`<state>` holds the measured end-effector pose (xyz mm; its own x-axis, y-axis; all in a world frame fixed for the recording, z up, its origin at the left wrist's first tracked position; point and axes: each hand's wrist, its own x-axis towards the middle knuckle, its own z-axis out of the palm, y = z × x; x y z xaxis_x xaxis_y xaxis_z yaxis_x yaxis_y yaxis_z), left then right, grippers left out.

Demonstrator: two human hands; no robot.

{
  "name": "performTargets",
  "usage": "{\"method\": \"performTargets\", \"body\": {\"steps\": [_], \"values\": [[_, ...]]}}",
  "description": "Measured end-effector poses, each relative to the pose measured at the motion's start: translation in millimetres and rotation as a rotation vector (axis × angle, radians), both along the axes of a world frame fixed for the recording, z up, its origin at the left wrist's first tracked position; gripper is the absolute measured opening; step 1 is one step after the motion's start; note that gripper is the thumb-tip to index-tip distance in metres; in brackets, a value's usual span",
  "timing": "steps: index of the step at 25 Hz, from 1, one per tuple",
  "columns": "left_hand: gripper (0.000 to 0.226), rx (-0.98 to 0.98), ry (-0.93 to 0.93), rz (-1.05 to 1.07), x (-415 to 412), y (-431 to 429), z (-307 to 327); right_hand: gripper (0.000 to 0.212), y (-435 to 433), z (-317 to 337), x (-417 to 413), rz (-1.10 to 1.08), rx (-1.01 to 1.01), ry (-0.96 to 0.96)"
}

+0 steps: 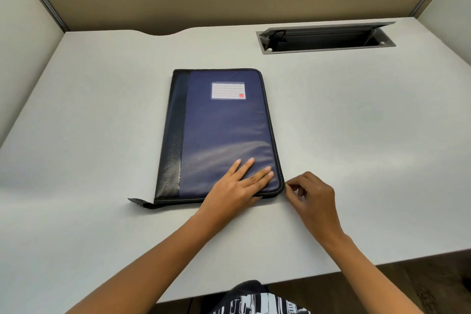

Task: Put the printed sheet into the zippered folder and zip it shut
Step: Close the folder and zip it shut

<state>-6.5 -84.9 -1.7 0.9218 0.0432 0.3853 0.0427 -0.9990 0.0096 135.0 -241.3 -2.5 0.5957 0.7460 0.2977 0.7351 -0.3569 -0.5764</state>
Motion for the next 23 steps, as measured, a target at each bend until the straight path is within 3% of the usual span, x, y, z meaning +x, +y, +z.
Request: {"method": "performTargets", "body": {"steps": [11,16,23], "values": [[0.047,-0.01,-0.029,0.003,1.9,-0.2,-0.1,0.009,52.1,-5.5,52.3,0.071,0.01,0.046],[0.044,-0.022,-0.032,0.002,2.6,0.1,-0.8,0.003,109.6,-1.1,88.8,0.035,-0.003,0.066],[0.038,-0.011,-0.027,0.013,2.4,-0.1,-3.4,0.012,201.1,10.2,148.5,-0.031,-0.1,0.086]]}}
